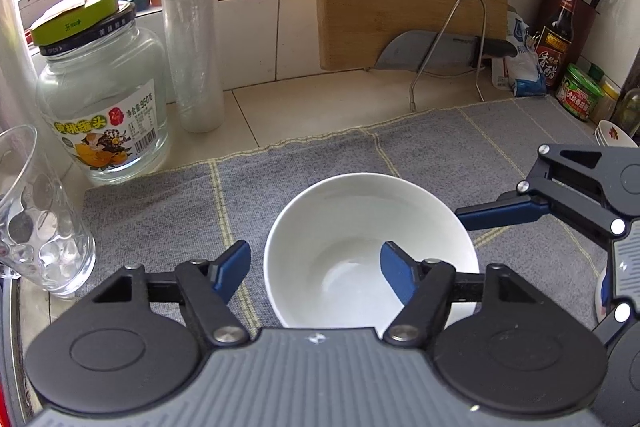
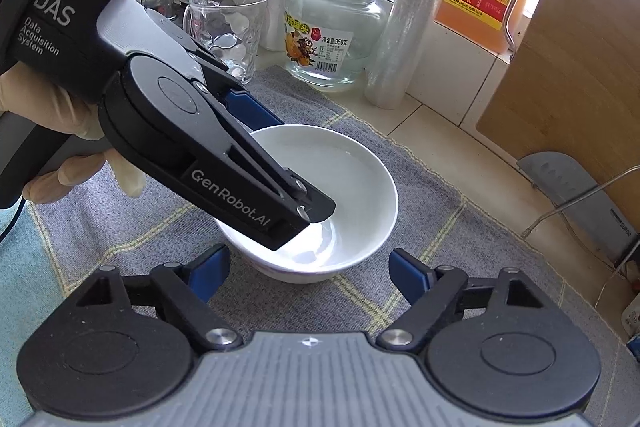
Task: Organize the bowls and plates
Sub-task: 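Grasp the rim of the white flower-print bowl with the right tool, then lift the flower-print bowl with the right tool and carry it to the bowl stack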
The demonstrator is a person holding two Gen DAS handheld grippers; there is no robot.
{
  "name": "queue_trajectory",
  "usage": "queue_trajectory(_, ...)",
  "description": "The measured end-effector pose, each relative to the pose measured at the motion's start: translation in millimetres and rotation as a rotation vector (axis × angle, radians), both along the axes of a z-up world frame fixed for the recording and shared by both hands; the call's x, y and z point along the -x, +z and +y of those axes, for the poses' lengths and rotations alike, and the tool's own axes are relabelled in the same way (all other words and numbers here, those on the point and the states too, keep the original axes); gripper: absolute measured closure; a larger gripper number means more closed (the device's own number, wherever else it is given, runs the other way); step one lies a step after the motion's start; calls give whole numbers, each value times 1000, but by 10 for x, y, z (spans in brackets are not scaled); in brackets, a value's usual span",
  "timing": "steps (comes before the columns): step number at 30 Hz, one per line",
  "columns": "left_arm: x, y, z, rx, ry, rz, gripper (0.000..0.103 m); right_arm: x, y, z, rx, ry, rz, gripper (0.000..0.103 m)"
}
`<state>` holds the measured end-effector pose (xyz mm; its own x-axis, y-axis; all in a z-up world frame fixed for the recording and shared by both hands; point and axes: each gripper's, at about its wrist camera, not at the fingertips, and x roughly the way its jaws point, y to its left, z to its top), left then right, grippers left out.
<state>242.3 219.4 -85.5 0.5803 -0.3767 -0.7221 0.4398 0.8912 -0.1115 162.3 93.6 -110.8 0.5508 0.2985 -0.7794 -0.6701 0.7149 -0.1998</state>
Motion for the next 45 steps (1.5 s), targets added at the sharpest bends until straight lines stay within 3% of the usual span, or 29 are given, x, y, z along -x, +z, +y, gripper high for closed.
queue_trajectory(24, -5, 58, -34, 16, -62, 32, 39, -29, 53, -51, -35, 26, 15, 20)
queue_trajectory(45, 465, 444, -306, 15, -41, -15, 39, 318, 403, -426, -91, 69, -4, 20)
